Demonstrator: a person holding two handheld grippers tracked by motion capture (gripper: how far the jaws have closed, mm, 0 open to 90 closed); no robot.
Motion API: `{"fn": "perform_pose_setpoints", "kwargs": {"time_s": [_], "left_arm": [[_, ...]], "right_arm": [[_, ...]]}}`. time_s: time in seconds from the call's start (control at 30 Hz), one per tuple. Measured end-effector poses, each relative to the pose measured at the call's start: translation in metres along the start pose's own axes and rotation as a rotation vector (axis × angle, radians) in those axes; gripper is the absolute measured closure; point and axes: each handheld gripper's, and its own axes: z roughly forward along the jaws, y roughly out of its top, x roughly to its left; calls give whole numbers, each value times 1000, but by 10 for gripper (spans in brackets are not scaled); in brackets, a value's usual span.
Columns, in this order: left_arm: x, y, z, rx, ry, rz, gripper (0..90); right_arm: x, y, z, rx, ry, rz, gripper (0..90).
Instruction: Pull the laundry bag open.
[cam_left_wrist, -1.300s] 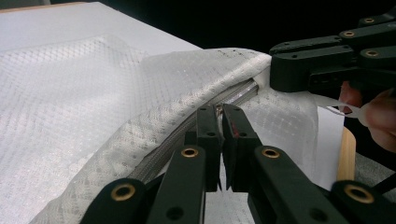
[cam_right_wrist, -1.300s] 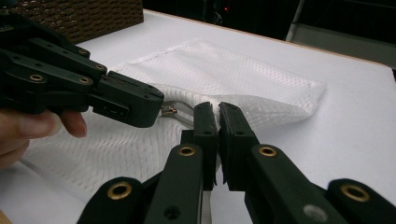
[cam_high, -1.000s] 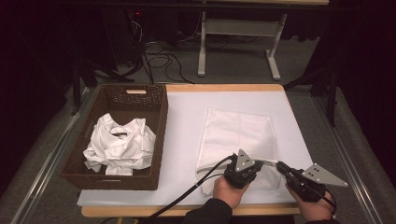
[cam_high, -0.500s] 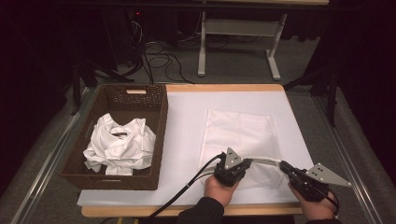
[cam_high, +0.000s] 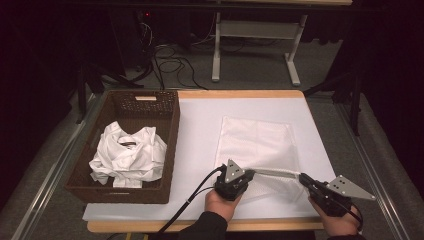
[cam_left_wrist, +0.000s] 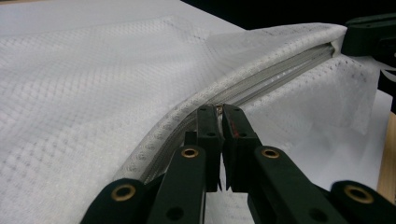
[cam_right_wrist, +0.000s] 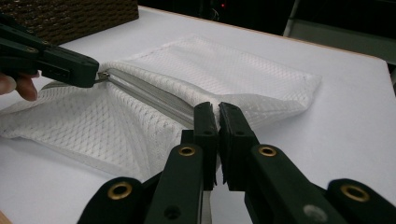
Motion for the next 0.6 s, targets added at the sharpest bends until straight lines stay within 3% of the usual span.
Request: {"fn": "perform_pose_setpoints", "kwargs": {"time_s": [0.07, 0.1, 0.17, 0.27, 0.6], "left_arm": [[0, 0, -1, 2, -1, 2, 864], [4, -2, -5, 4, 35, -8, 864], [12, -4, -9, 0, 39, -42, 864], [19, -7, -16, 3, 58, -50, 864], [39, -20, -42, 28, 116, -68, 864]], "right_arm": [[1, 0, 0, 3, 5, -3, 877], [2, 0, 0, 4, -11, -11, 877], [-3, -1, -2, -2, -16, 11, 877], [-9, -4, -3, 2, -22, 37, 877], [-9, -4, -3, 8, -21, 31, 877]]}}
